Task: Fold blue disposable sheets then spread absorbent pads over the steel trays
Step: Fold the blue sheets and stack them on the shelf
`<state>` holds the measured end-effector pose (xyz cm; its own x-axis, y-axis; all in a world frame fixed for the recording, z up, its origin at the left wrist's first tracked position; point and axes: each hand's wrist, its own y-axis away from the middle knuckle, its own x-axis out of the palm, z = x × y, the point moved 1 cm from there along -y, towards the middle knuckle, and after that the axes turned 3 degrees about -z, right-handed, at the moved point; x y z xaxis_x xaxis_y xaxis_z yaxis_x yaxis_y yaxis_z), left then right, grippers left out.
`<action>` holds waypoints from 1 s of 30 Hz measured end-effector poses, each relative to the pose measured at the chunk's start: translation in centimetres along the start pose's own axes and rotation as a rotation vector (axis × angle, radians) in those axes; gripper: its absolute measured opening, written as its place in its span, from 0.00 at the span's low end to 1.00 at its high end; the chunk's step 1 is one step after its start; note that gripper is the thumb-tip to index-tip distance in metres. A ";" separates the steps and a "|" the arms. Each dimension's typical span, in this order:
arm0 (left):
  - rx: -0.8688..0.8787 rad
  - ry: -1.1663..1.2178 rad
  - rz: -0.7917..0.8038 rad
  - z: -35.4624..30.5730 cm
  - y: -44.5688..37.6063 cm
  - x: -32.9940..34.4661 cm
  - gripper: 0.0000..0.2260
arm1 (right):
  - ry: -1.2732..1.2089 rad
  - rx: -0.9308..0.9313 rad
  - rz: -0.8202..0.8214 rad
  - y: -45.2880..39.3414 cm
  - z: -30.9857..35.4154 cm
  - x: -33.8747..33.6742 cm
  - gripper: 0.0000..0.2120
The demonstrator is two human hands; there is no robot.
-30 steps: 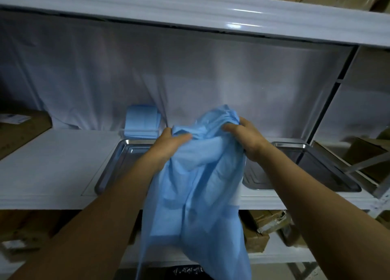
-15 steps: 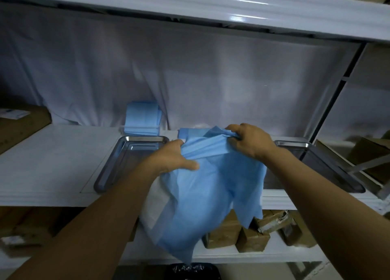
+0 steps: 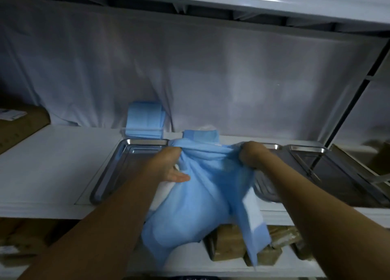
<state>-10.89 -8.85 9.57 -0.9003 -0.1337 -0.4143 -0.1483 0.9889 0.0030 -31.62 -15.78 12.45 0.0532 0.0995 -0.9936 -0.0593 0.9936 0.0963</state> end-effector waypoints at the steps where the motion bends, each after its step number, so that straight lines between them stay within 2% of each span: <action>1: -0.161 0.283 -0.028 -0.7 -0.5 0.2 0.06 | -0.176 0.019 -0.024 -1.0 0.6 0.2 0.16; 2: -0.259 0.442 -0.121 -1.1 -1.4 0.4 0.05 | -0.383 0.044 -0.079 -1.8 1.2 0.0 0.15; 3: -0.252 0.499 -0.209 -2.2 -2.3 0.3 0.07 | -0.555 0.044 -0.174 -2.5 1.8 -0.6 0.13; 5: -0.003 0.407 -0.391 -4.6 -4.0 -0.4 0.17 | -0.781 -0.044 -0.435 -3.2 2.8 -2.8 0.09; 7: 0.233 0.236 -0.558 -7.4 -4.0 -1.6 0.20 | -0.943 -0.195 -0.674 -3.5 3.4 -5.2 0.11; 8: 0.319 0.166 -0.616 -8.2 -3.8 -2.1 0.19 | -0.994 -0.249 -0.757 -3.6 3.4 -5.8 0.13; 10: 0.459 0.053 -0.640 -8.6 -3.3 -2.3 0.19 | -0.979 -0.292 -0.809 -4.2 2.8 -5.6 0.16; 12: 0.470 -0.128 -0.559 -6.7 -3.1 -1.2 0.23 | -0.830 -0.240 -0.721 -5.3 1.7 -2.9 0.15; 16: 0.321 -0.428 -0.330 1.0 -2.2 2.6 0.22 | -0.530 -0.115 -0.331 -6.2 -0.2 4.8 0.05; 19: 0.197 -0.550 -0.194 6.4 -1.0 5.1 0.19 | -0.402 -0.086 -0.080 -4.3 -1.0 8.6 0.13; 22: 0.059 -0.641 -0.138 8.1 0.3 5.7 0.23 | -0.478 -0.147 -0.021 -2.8 -0.8 10.6 0.23; 24: 0.030 -0.627 -0.106 7.8 0.9 5.4 0.29 | -0.461 -0.095 0.020 -2.7 -0.6 11.0 0.33; 25: 0.018 -0.639 -0.083 7.5 1.3 5.2 0.33 | -0.403 -0.060 0.022 -2.8 -0.4 11.1 0.34; 26: 0.025 -0.646 -0.064 7.3 1.6 5.1 0.37 | -0.324 -0.023 0.004 -2.8 -0.4 11.2 0.31; 28: -0.013 -0.607 -0.068 6.8 2.0 4.5 0.38 | -0.223 0.029 -0.080 -2.3 -0.2 10.9 0.19; 29: -0.014 -0.620 -0.080 6.6 2.2 4.3 0.35 | -0.216 0.039 -0.140 -1.9 0.1 10.7 0.16; 30: 0.044 -0.640 -0.161 6.5 2.2 4.1 0.27 | -0.217 0.025 -0.199 -1.7 0.3 10.6 0.15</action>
<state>-12.24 -6.83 1.98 -0.4452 -0.2292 -0.8656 -0.2318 0.9632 -0.1358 -30.67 -16.41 1.73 0.2736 -0.0908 -0.9576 -0.0021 0.9955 -0.0950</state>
